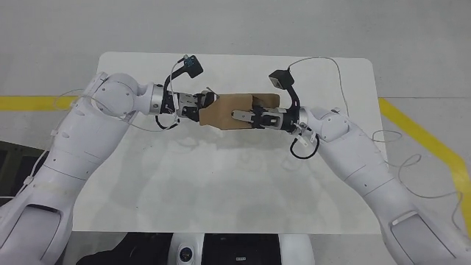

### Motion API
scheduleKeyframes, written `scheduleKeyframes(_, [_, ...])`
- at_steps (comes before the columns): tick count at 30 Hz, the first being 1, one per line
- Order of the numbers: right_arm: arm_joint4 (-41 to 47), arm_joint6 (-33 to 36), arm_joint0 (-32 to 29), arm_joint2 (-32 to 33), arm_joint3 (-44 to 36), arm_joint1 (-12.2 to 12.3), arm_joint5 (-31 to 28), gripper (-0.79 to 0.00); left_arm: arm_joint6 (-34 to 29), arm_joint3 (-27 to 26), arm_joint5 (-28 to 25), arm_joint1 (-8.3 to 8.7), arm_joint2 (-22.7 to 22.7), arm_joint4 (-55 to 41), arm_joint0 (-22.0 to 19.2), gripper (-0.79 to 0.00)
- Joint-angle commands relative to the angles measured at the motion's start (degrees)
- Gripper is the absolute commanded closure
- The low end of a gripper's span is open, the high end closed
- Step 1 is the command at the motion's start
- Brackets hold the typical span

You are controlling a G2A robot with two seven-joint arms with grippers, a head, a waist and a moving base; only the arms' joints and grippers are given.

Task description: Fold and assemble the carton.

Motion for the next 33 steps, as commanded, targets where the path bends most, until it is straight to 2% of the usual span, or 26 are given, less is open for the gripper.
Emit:
scheduleKeyframes(1, [-0.08, 0.02, -0.01, 0.09, 0.09, -0.10, 0.00, 0.000, -0.03, -0.05, 0.06, 0.01, -0.04, 0.00, 0.02, -0.785])
scheduleKeyframes(13, [-0.53, 0.03, -0.63, 1.53, 0.61, -0.23, 0.01, 0.000, 0.24, 0.07, 0.11, 0.15, -0.62, 0.37, 0.22, -0.785])
scheduleKeyframes(20, [1.25, -0.28, -2.84, 3.18, 1.46, 0.12, -0.30, 0.000, 3.13, 2.48, 0.79, 0.11, -1.81, 1.84, -1.16, -0.785])
scheduleKeyframes(27, [1.69, 4.47, -5.55, 4.51, -0.77, 1.69, 4.45, 0.000, 5.96, 6.40, 1.45, -0.31, -2.19, 2.94, -3.36, -0.785])
scheduleKeyframes(33, [2.18, 6.86, -7.20, 4.78, -3.94, 2.60, 6.84, 0.000, 7.66, 8.19, 1.86, -1.05, -0.72, 4.69, -4.31, -0.785])
